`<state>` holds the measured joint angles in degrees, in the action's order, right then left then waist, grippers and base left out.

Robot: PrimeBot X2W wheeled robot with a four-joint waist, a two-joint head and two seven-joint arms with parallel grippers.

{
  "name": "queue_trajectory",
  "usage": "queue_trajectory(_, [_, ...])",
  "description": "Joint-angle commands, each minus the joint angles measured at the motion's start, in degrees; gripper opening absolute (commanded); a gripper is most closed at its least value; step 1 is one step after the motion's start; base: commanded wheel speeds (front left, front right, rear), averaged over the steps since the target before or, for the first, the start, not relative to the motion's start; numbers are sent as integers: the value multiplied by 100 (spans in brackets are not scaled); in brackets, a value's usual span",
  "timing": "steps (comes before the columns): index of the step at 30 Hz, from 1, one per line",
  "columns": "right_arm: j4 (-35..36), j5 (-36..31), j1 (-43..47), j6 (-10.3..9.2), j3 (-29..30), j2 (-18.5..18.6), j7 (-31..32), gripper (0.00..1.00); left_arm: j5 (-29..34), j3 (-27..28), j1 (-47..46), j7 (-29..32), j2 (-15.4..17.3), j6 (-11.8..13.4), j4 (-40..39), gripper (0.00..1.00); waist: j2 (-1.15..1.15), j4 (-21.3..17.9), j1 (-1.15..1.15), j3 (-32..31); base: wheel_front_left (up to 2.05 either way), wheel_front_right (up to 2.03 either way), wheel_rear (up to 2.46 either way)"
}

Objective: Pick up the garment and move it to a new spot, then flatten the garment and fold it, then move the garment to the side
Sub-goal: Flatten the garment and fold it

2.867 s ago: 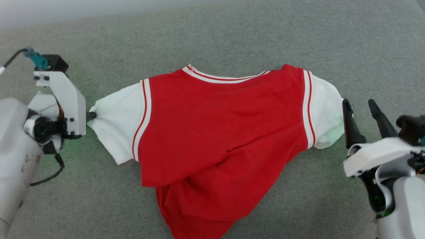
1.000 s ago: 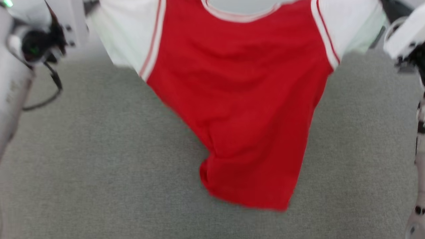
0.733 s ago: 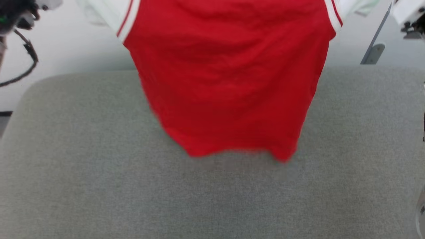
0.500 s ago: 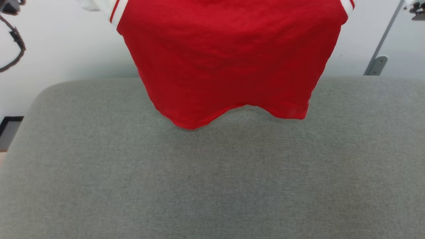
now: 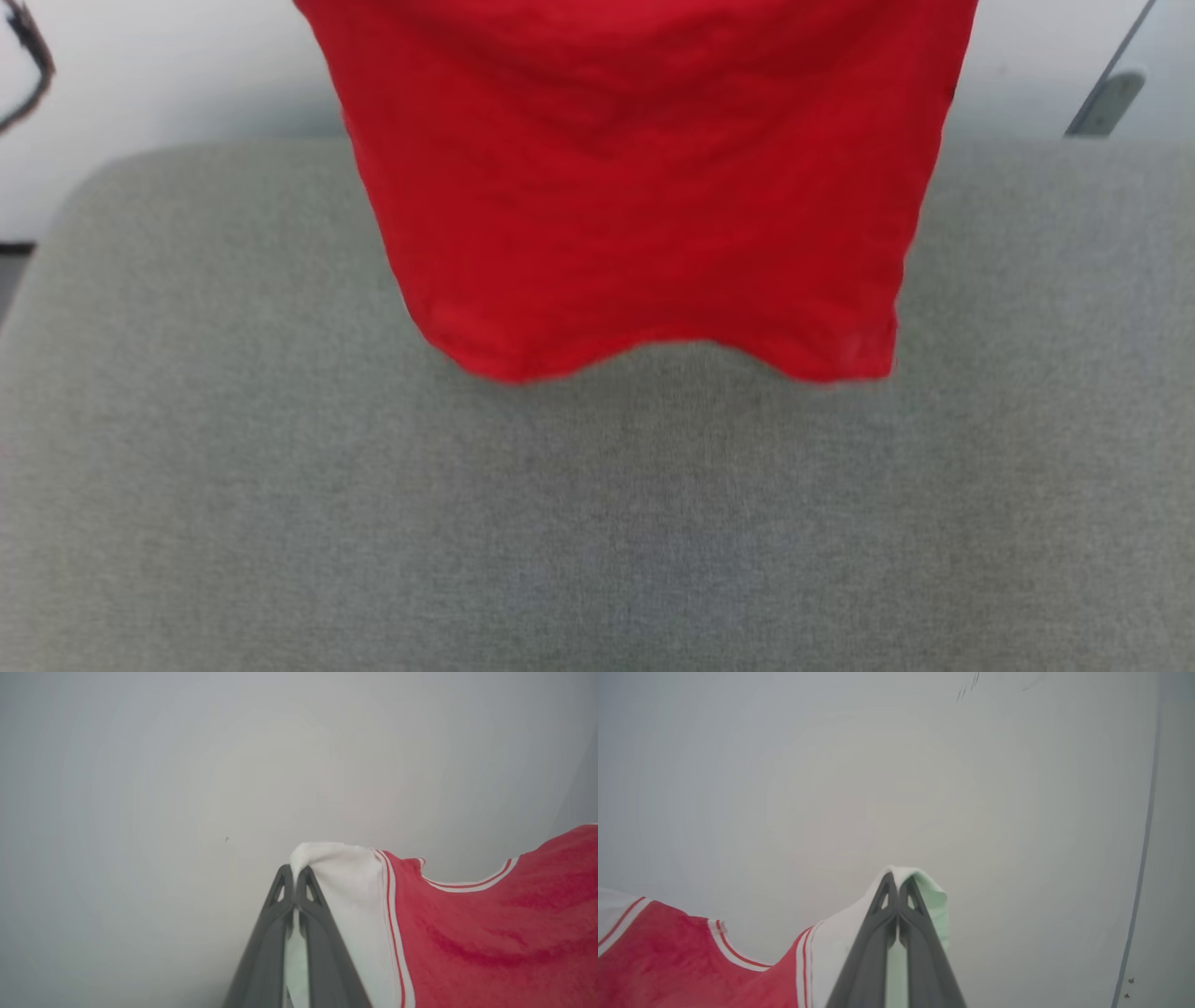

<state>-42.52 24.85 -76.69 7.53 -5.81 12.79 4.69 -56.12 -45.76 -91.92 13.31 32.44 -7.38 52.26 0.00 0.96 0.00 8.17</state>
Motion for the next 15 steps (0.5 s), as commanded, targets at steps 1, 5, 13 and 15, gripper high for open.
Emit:
queue_trajectory(1, [-107, -159, -215, -8, -100, 3, -256, 0, 116, 6, -214, -200, -48, 19, 36, 0, 0, -65, 0, 567, 0, 0, 0])
queue_trajectory(5, [-461, -637, -633, -9, -115, 46, -1163, 0, 348, 62, -631, -935, -174, 132, 123, 0, 0, -85, 0, 1046, 0, 0, 0])
queue_trajectory(13, [-573, -1787, -1273, -9, 161, 183, -1977, 0, 413, 331, -1153, -2376, -368, 70, 127, 0, 0, 61, 0, 1806, 0, 0, 0])
queue_trajectory(15, [-305, -2023, -1239, -9, 213, 215, -1987, 0, 422, 289, -1104, -2551, -353, 23, 70, 0, 0, 128, 0, 1947, 0, 0, 0])
